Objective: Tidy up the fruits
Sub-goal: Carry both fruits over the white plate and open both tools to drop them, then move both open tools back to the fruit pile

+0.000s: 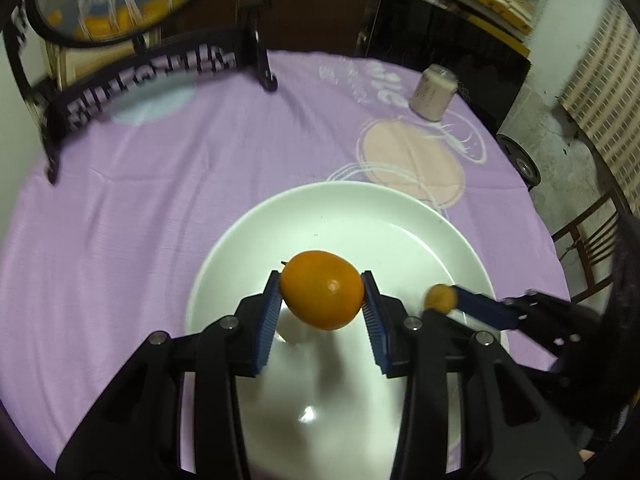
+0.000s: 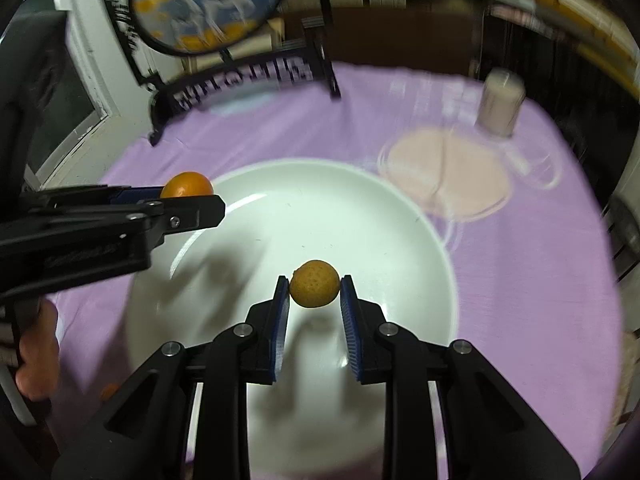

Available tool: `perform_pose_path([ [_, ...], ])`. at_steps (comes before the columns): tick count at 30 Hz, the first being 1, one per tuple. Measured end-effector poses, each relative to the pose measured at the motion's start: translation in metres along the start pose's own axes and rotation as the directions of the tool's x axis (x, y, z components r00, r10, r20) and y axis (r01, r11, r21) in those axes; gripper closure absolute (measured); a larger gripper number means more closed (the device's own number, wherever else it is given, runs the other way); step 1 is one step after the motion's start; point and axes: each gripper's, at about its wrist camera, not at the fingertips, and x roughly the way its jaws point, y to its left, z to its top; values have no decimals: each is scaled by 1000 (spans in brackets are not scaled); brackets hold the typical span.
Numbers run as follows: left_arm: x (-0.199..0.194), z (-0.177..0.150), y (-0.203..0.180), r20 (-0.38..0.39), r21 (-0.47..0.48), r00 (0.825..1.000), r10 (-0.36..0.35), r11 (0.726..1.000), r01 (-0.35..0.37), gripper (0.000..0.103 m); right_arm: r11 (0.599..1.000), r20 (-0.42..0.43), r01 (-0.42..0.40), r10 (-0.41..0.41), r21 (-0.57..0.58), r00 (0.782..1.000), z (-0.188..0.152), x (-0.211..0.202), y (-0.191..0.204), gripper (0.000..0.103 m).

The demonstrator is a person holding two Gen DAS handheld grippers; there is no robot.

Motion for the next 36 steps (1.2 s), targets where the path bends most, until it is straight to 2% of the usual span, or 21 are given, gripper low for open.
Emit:
perform_pose_path([
  [4, 29, 3, 2, -70, -17, 998, 8, 1000, -9, 62, 1000, -41, 16, -18, -26, 999, 5, 22, -1, 77],
  [5, 31, 4, 3, -76, -22, 997, 2, 1000, -4, 59, 999, -48, 26, -27, -33, 998, 6, 23, -1, 73],
  [6, 30, 5, 4, -78, -30, 997, -8, 1000, 6, 52, 997, -43, 62, -64, -45, 997, 7, 22, 2, 69],
  [7, 27, 4, 6, -71, -34, 997, -15, 999, 12, 33, 993, -18, 99, -101, -57, 995, 6, 17, 4, 59],
  [8, 19, 4, 7, -53, -33, 998, -16, 999, 14, 29, 990, 7, 124, -124, -65, 992, 4, 11, 6, 49],
  [10, -5, 1, 6, -5, -1, 1000, -10, 1000, 10, 25, 984, 62, 155, -149, -92, 987, 0, -16, 14, 47],
  [12, -32, -8, 6, 28, 16, 1000, -13, 1000, 12, 18, 978, 84, 177, -169, -110, 982, -11, -43, 21, 46],
  [13, -54, -20, 7, 65, 27, 998, -11, 1000, 10, 13, 976, 96, 187, -176, -115, 980, -20, -56, 26, 41],
  [15, -84, -44, 5, 116, 55, 993, 26, 998, -32, 6, 970, 135, 216, -201, -115, 970, -50, -89, 40, 25],
  [16, -104, -69, 2, 149, 80, 988, 50, 995, -62, 4, 967, 155, 231, -214, -106, 964, -68, -103, 48, 12],
  [17, -112, -83, 0, 162, 88, 985, 63, 993, -78, 4, 966, 171, 241, -223, -96, 960, -80, -111, 53, 6],
  [19, -129, -120, -1, 183, 86, 979, 86, 991, -103, 4, 969, 201, 238, -222, -60, 954, -115, -129, 66, 6],
  [21, -139, -153, 0, 194, 58, 978, 78, 994, -91, 4, 974, 204, 225, -218, -13, 954, -137, -138, 73, 6],
  [24, -148, -186, 3, 185, 24, 981, 60, 998, -66, 4, 968, 225, 251, -250, 21, 942, -150, -153, 79, 6],
  [29, -165, -203, 3, 213, 26, 975, 70, 997, -77, 4, 964, 269, 265, -261, 23, 927, -151, -175, 92, 6],
  [33, -175, -209, 4, 225, 15, 973, 54, 998, -58, 4, 967, 266, 256, -250, 14, 931, -155, -181, 95, 6],
  [36, -179, -217, 5, 226, 27, 972, 67, 997, -75, 4, 968, 245, 250, -243, 5, 938, -164, -181, 95, 6],
])
